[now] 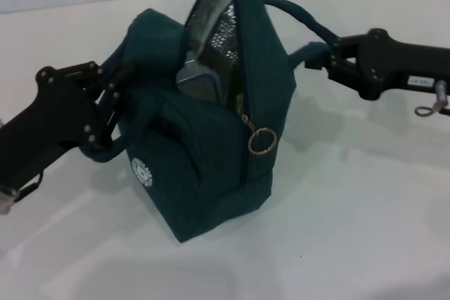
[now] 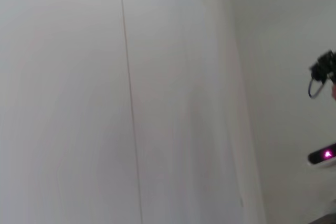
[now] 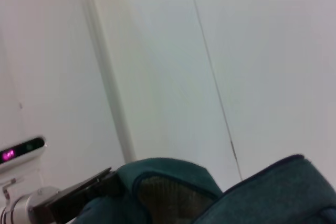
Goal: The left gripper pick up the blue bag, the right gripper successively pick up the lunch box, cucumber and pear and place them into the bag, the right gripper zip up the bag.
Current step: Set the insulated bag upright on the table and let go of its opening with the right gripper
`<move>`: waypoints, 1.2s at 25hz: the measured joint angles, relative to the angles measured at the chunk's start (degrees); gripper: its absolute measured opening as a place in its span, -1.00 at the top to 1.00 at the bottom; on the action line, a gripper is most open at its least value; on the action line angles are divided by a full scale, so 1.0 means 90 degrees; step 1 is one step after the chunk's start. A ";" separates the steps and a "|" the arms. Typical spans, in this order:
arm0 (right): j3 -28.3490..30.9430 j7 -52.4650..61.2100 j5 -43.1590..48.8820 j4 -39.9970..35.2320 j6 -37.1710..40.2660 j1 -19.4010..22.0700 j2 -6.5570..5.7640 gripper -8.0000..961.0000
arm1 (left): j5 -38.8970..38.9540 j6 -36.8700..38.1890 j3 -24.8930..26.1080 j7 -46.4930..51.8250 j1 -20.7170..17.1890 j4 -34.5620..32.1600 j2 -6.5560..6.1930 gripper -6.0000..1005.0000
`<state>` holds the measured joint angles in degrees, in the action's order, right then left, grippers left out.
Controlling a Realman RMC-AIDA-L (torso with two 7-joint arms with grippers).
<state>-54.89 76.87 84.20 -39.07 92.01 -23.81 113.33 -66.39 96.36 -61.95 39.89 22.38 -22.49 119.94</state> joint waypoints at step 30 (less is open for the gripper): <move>0.0075 -0.0005 0.0119 -0.0029 -0.0107 -0.0076 0.0036 0.42 | 0.0158 0.0153 -0.0011 -0.0701 0.0092 0.0964 0.0052 0.89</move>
<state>-54.22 76.83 85.27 -39.33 91.05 -24.49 113.65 -64.97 97.74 -62.05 33.59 23.21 -13.82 120.41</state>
